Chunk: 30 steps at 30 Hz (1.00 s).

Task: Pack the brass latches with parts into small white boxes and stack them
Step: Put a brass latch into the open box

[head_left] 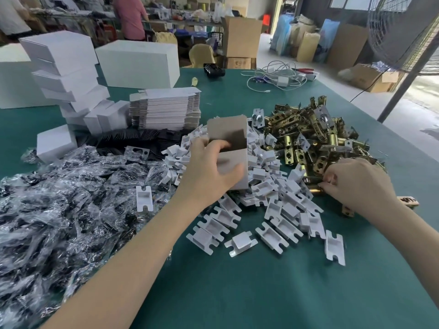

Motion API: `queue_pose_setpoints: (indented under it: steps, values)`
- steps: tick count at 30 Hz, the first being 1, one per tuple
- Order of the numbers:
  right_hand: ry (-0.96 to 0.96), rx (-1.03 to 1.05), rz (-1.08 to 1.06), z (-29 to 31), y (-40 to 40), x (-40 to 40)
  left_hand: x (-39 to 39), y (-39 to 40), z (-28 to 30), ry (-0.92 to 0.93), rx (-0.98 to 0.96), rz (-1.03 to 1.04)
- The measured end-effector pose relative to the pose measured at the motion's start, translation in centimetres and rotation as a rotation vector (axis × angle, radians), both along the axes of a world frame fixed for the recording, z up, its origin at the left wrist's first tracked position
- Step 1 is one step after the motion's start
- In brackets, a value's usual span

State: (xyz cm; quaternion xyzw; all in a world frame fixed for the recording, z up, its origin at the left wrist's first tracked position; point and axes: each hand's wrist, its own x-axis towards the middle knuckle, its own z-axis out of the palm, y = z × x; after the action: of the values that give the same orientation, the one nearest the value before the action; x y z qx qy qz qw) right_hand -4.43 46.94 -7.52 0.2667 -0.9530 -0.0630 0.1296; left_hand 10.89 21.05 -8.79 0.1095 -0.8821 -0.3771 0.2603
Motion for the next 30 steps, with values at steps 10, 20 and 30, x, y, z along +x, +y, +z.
queue_pose_setpoints:
  steps: [10,20,30]
  values:
    - [-0.439,-0.936,0.082,7.1,-0.2,1.2,0.5,-1.6,-0.1,0.078,-0.16,-0.014]
    - [-0.128,-0.332,0.547,3.4,-4.6,4.0,0.5,-1.6,-1.2,0.293,-0.043,-0.04]
    - [-0.308,-0.034,0.305,3.1,-9.2,2.4,0.3,-1.8,-1.6,0.332,0.037,-0.043]
